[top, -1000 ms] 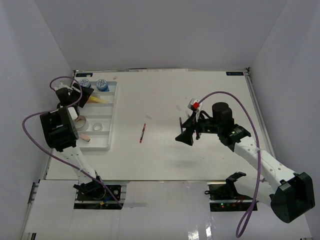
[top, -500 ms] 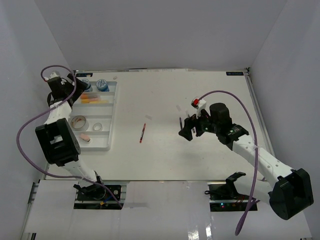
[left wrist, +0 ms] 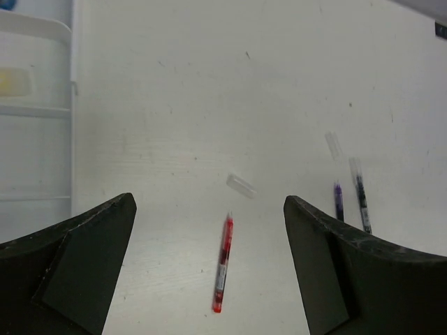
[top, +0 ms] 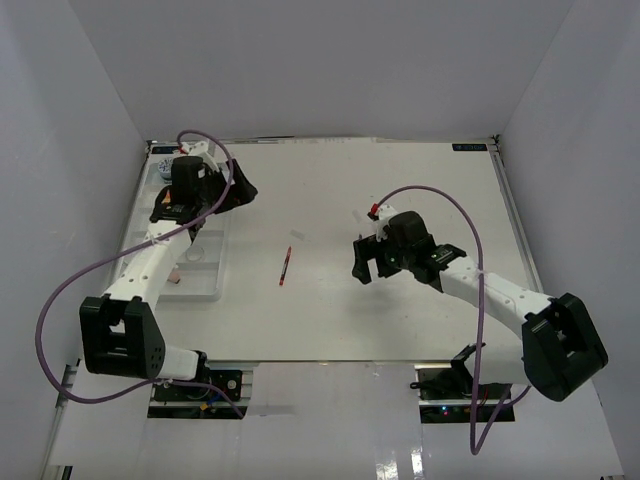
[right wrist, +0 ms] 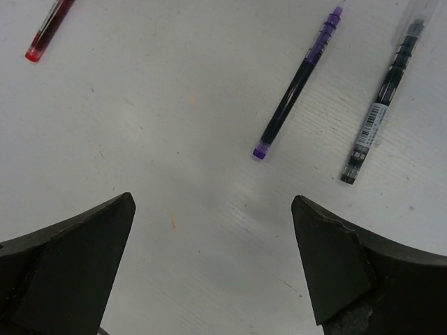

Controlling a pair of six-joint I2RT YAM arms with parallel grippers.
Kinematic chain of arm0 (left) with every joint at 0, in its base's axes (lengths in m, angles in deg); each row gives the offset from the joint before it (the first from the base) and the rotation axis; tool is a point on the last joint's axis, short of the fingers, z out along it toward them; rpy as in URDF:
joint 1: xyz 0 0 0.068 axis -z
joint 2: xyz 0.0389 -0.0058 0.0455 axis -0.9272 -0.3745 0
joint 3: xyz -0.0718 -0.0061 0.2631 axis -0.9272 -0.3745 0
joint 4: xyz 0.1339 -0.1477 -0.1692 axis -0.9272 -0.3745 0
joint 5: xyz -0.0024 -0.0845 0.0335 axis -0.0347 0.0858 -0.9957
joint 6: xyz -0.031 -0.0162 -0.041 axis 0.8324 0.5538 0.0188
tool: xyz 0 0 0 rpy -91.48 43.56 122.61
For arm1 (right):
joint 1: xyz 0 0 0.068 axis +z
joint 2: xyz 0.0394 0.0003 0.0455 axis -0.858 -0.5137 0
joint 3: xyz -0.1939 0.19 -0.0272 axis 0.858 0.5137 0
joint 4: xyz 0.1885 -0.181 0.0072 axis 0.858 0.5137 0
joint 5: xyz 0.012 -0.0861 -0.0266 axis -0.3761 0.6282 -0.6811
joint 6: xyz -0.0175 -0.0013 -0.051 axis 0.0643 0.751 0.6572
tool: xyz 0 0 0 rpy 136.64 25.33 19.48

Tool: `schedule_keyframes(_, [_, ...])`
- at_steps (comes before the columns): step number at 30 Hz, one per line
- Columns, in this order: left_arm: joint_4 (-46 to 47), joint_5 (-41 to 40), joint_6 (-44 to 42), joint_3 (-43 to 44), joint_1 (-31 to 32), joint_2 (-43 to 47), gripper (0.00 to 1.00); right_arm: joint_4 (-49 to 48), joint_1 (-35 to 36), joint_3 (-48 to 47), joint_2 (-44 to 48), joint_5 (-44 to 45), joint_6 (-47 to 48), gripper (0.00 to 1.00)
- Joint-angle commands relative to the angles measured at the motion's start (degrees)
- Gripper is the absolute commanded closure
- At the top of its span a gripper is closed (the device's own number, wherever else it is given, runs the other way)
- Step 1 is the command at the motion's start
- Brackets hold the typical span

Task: Sort the stationery into containers
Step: Pick up the pen from the storage box.

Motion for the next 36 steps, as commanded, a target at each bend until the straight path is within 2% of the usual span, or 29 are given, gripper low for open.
schedule_keyframes(1, [-2.30,-1.15,-3.79,-2.39,4.15,2.82,0.02,-0.97,1.94,-3.09,-2.69,6.47,-3.50,0.00])
schedule_keyframes(7, [-1.24,-1.76,-4.59,-5.21,6.54,2.82,0.02,-0.80,3.62,-6.95,-9.98,15.17,-6.14,0.18])
schedule_keyframes(14, [-0.98,-2.11,-4.32,-6.27,7.24,3.35,0.02,-0.18,3.71,-13.19,-19.30,18.51,-6.58,0.34])
schedule_keyframes(16, [-0.98,-1.94,-4.24,-6.35,7.16,3.17,0.02,-0.09,3.62,-14.43,-22.02,18.96,-7.11,0.42])
schedule_keyframes(22, [-0.98,-0.01,-3.80,-6.44,7.24,3.17,0.02,0.35,3.62,-17.42,-27.22,20.63,-8.34,0.51])
schedule_keyframes(29, [-0.98,1.14,-3.79,-6.27,7.24,3.44,0.02,0.61,3.36,-16.19,-28.45,22.39,-9.40,0.61])
schedule_keyframes(36, [-0.45,3.07,-3.36,-6.44,7.24,3.44,0.02,0.00,3.36,-12.94,-25.66,22.39,-9.49,0.92])
